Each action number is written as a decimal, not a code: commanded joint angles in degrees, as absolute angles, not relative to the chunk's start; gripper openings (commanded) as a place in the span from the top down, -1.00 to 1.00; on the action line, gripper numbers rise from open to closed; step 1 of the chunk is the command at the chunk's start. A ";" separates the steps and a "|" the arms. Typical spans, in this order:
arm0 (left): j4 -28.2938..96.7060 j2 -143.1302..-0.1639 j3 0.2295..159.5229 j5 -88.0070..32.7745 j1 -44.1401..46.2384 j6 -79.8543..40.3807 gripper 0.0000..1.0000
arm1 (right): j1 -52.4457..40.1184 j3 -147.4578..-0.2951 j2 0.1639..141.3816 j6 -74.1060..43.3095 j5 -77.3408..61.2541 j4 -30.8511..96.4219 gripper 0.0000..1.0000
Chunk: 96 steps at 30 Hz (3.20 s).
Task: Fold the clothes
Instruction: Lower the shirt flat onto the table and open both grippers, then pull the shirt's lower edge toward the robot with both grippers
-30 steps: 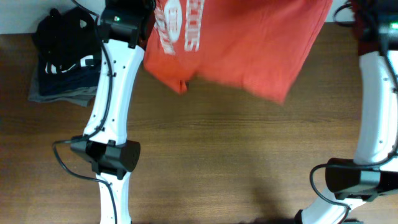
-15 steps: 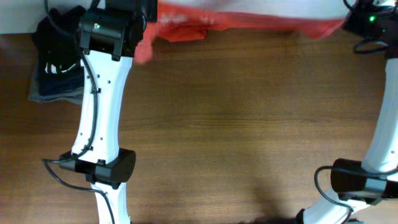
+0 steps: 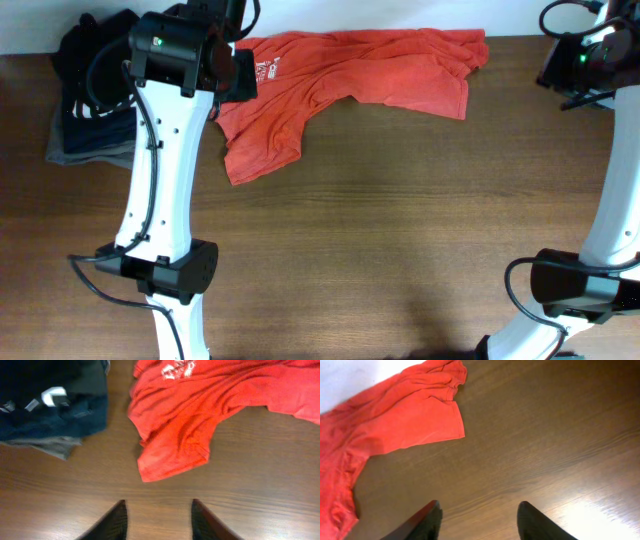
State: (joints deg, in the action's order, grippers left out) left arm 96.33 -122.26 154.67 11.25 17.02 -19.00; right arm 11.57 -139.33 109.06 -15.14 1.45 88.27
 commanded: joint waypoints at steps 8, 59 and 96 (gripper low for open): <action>82.83 -122.17 129.84 5.10 16.69 -21.43 -0.64 | 11.64 -138.74 118.50 -13.65 -2.33 85.62 -0.04; 58.96 -134.41 107.59 5.37 13.69 -20.71 0.98 | 6.13 -138.74 151.33 -7.49 -6.76 54.85 0.92; 78.83 -135.26 105.67 0.14 13.69 -19.90 0.98 | 9.85 -138.39 153.14 -11.22 2.68 81.73 0.92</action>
